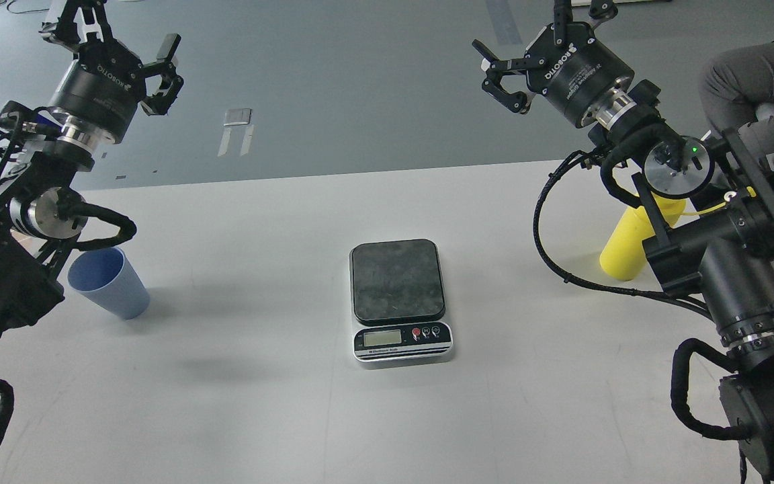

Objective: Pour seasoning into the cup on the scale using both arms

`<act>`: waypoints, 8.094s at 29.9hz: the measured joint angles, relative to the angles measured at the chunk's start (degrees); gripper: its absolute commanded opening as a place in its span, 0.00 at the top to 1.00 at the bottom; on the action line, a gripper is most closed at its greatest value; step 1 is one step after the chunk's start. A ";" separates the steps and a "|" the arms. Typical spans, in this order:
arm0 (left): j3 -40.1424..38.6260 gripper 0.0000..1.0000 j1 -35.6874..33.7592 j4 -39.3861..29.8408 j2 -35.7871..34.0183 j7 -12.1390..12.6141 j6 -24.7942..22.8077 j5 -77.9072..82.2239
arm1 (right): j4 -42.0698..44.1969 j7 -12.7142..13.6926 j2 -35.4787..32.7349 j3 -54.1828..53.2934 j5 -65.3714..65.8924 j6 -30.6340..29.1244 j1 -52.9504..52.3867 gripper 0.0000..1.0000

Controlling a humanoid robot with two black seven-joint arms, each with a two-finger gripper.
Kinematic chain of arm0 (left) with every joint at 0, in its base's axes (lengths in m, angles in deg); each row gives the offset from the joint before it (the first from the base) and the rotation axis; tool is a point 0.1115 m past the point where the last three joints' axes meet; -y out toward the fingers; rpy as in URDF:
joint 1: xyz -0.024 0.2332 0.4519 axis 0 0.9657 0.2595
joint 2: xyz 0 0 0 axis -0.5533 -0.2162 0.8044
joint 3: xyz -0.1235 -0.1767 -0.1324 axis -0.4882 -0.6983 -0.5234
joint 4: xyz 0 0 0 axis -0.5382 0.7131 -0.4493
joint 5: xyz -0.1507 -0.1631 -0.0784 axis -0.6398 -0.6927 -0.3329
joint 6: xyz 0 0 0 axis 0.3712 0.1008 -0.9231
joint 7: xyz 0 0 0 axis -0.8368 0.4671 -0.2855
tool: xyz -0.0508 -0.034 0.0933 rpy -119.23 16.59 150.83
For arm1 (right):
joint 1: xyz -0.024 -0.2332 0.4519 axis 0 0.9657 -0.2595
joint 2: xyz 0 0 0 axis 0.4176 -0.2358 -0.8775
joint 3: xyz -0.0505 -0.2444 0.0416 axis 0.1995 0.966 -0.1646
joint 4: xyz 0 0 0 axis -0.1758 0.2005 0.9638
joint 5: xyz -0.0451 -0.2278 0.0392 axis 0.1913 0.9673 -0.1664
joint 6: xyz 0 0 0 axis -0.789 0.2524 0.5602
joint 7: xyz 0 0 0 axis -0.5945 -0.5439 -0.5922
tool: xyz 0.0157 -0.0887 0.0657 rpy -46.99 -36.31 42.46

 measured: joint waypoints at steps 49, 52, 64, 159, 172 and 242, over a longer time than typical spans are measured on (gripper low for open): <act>0.69 0.02 1.35 -0.36 -0.01 0.00 0.00 1.73 | -1.57 0.00 0.00 -0.23 -0.43 -0.24 0.17 0.00; 0.61 0.02 1.36 -0.64 -0.09 0.00 0.00 5.45 | -1.61 0.00 0.00 -0.20 -0.43 -0.26 0.35 0.00; 0.40 0.02 0.67 -13.33 -11.44 0.00 -0.02 36.59 | -1.73 0.00 0.00 -0.18 -0.35 -0.38 0.62 0.00; 13.49 1.00 18.27 -9.16 -27.20 0.00 20.09 83.04 | -2.25 0.00 0.00 -0.28 -0.28 0.19 0.32 0.00; 12.97 1.00 3.50 -12.83 -27.15 0.01 10.44 78.50 | -2.26 0.00 0.00 -0.70 -0.30 0.50 0.19 0.00; 16.54 1.00 -8.15 -22.34 6.28 0.00 1.29 103.07 | -1.99 0.00 0.00 -4.75 -0.35 1.14 -0.50 0.00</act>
